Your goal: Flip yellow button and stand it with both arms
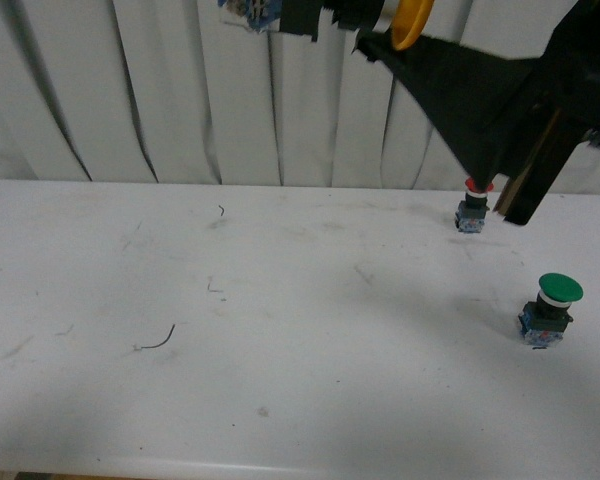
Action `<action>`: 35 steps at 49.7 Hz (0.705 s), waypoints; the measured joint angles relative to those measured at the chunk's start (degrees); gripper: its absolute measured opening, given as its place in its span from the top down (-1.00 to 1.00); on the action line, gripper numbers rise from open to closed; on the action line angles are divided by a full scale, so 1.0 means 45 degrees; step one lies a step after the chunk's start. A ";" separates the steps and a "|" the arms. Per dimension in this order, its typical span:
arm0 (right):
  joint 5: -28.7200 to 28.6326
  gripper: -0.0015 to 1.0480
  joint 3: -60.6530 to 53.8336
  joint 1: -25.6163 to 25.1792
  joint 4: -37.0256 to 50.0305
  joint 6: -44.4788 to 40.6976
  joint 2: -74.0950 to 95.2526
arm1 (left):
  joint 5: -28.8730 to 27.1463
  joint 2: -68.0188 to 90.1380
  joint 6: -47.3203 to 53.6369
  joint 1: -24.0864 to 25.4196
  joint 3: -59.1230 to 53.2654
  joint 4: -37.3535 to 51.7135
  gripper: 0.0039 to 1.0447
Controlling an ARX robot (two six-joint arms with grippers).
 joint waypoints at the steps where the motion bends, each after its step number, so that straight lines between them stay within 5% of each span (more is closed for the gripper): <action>1: -0.0102 0.30 -0.0044 -0.0262 0.0015 -0.0719 -0.0350 | 0.0000 0.0000 -0.0005 0.0000 0.0000 0.0000 -0.15; 3: -0.0350 0.30 -0.0024 -0.1292 0.0024 -0.3031 -0.0952 | 0.0000 0.0000 -0.0005 0.0000 0.0000 0.0000 -0.60; 5: -0.0155 0.30 0.0695 -0.2652 -0.2492 -0.6266 -0.1409 | 0.0000 0.0000 0.0010 0.0000 0.0000 0.0000 -0.90; 10: 0.1530 0.30 0.3536 -0.6105 -0.8942 -1.5528 0.0782 | 0.0000 0.0000 0.0010 0.0000 0.0000 0.0000 -0.88; 20: 0.3249 0.30 0.6465 -0.6081 -1.1502 -1.8122 0.2929 | -0.0005 0.0000 0.0010 0.0000 0.0000 0.0000 -0.88; 35: 0.5479 0.30 0.9588 -0.5523 -1.4241 -1.8506 0.5391 | -0.0005 0.0000 0.0005 0.0000 0.0000 0.0000 -0.88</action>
